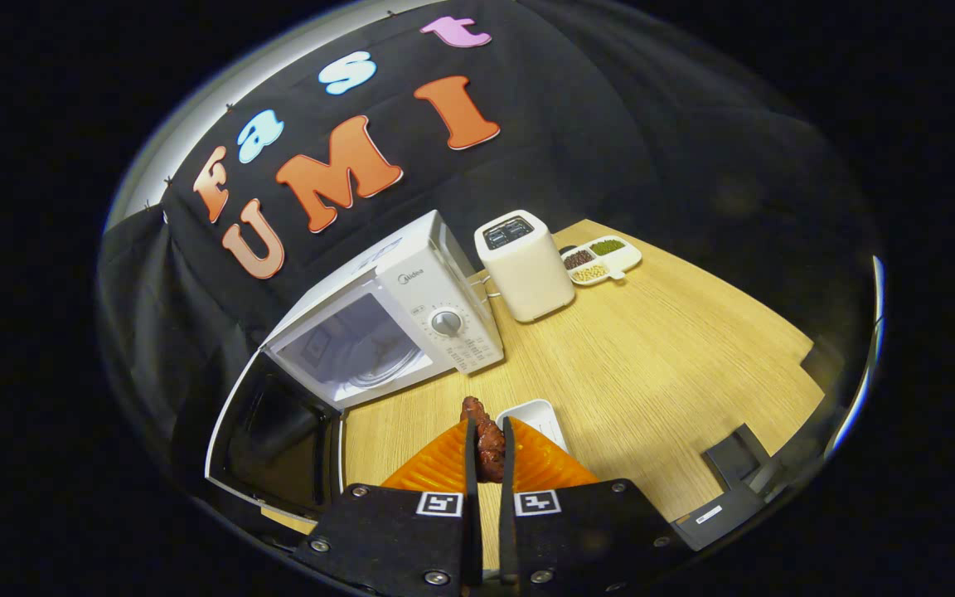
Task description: Open the microwave, put the food inside, and close the microwave door.
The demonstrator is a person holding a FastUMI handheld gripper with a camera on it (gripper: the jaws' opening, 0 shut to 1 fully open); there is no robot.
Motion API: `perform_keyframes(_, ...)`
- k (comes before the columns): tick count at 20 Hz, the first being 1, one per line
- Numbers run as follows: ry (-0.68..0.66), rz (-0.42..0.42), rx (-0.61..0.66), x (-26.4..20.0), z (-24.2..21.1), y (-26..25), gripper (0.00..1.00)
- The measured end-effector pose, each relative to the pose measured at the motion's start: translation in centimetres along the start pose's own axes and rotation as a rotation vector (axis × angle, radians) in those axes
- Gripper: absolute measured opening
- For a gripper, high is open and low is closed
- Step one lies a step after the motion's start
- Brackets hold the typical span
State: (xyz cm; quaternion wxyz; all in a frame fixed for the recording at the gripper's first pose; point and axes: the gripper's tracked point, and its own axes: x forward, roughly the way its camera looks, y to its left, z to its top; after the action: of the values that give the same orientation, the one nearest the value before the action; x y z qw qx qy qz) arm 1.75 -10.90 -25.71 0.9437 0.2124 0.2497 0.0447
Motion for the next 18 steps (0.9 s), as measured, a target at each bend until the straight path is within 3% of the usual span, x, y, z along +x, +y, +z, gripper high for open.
perform_keyframes(12,-0.05,0.17,0.192,8.5,-1.5,17.2,0.08)
perform_keyframes(18,-0.095,0.158,0.263,14.8,-1.3,21.8,0.08)
